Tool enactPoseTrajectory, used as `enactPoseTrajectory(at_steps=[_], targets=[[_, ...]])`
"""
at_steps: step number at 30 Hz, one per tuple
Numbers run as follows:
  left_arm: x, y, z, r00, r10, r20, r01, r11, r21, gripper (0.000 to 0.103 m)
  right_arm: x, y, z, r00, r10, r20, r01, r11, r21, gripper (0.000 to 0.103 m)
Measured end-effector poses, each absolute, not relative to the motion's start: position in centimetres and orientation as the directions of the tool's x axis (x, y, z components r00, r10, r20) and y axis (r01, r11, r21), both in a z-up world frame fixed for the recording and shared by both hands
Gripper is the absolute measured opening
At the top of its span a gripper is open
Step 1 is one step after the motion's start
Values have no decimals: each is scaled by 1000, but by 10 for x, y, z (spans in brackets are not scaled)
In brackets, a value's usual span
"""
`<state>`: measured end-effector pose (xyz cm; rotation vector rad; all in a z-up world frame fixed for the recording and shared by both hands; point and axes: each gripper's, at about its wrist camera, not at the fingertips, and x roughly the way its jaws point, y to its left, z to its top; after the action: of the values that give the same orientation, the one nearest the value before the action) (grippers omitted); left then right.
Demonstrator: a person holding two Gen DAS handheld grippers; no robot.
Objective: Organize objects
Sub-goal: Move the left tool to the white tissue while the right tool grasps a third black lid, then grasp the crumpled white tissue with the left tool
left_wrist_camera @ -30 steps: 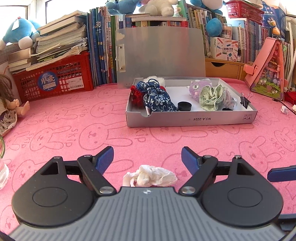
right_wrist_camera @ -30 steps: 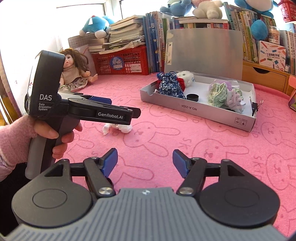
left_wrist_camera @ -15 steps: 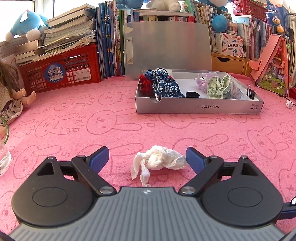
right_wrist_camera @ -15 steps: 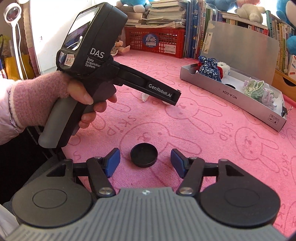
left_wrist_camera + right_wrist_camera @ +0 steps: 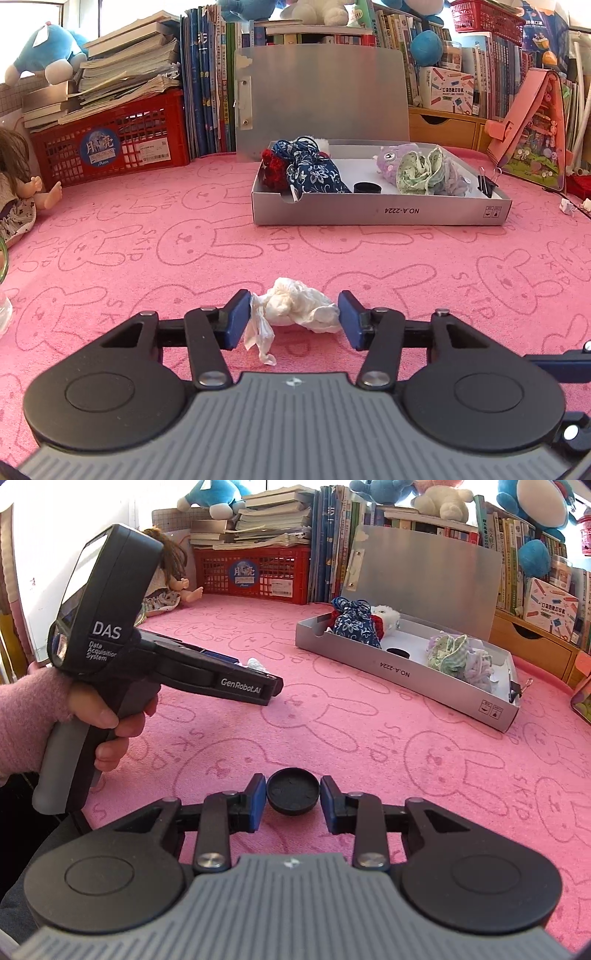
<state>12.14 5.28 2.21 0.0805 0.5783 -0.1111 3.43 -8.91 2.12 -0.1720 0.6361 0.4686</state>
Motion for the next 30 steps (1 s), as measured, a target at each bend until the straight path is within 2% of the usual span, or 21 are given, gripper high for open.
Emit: enactPoseTrajectory(at_steps=[18,30], targets=[[84,24,38,833,-175,-525,209,978,5,58,60,-125,26,782,225,-582,-275,961,3,37],[113,23,64,845,-165,-509,190,982,-3,57,85,-141,47,817,198,-541,-220,975,25,37]])
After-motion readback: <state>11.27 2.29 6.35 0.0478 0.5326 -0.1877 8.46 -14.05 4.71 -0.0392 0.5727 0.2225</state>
